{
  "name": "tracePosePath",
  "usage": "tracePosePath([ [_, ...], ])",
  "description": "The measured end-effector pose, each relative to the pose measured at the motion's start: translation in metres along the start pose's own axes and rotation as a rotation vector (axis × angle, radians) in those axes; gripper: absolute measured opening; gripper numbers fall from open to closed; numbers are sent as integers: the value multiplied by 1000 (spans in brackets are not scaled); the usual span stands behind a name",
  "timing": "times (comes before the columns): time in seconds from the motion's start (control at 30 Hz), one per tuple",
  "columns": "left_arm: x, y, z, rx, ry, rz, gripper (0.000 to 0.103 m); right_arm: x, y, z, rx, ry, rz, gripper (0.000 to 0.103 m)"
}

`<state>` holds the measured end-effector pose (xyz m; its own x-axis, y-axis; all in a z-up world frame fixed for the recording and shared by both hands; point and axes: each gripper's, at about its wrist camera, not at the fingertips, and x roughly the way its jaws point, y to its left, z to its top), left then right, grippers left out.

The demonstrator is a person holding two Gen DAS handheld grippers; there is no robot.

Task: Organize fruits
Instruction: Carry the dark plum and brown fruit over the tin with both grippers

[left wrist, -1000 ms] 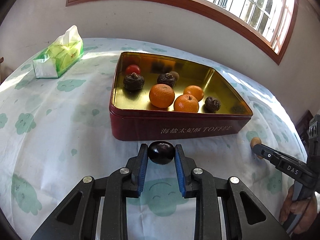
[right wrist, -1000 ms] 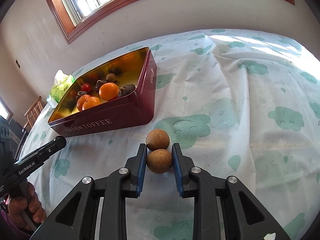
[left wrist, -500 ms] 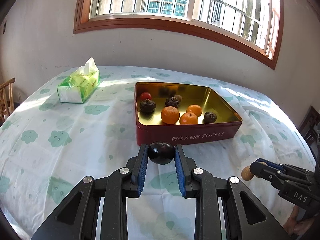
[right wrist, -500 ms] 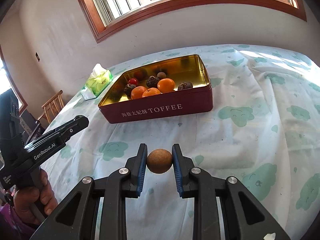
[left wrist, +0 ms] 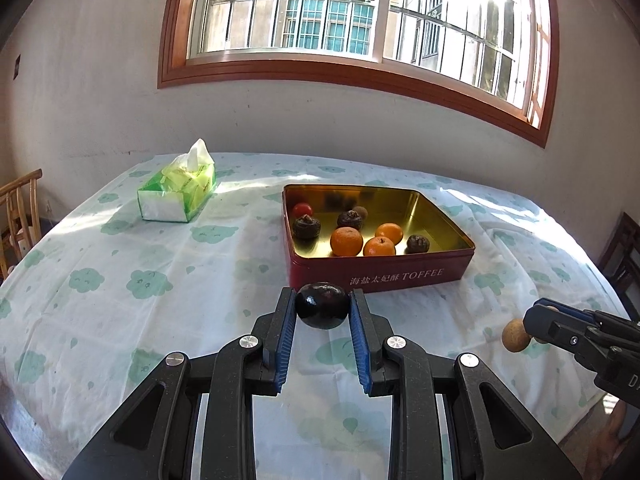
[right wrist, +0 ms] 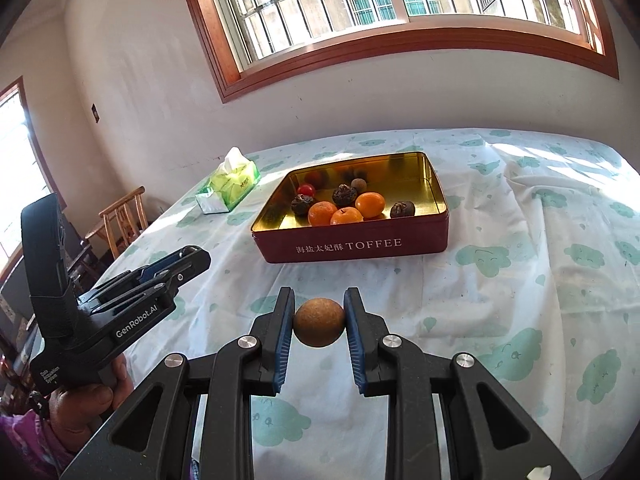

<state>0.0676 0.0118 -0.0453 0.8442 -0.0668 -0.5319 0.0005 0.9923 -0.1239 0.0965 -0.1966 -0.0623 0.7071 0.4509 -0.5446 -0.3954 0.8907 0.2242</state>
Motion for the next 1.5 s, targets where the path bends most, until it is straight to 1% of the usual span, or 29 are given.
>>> tracePosePath([
  [0.57,-51,-6,9,39,-76,-12,28,-48,39,4,-61,-94,12,23],
  [0.8,-60,-8,19,48,-95,-18,28,-59,49,12,-85,-126,18,23],
  [1.13,-59,-7,40,68,-105,-5,28,-55,55,33,-84,-161,44,23],
  [1.5,-31,-5,66,65,-84,-8,28,-39,52,65,-84,-180,59,23],
])
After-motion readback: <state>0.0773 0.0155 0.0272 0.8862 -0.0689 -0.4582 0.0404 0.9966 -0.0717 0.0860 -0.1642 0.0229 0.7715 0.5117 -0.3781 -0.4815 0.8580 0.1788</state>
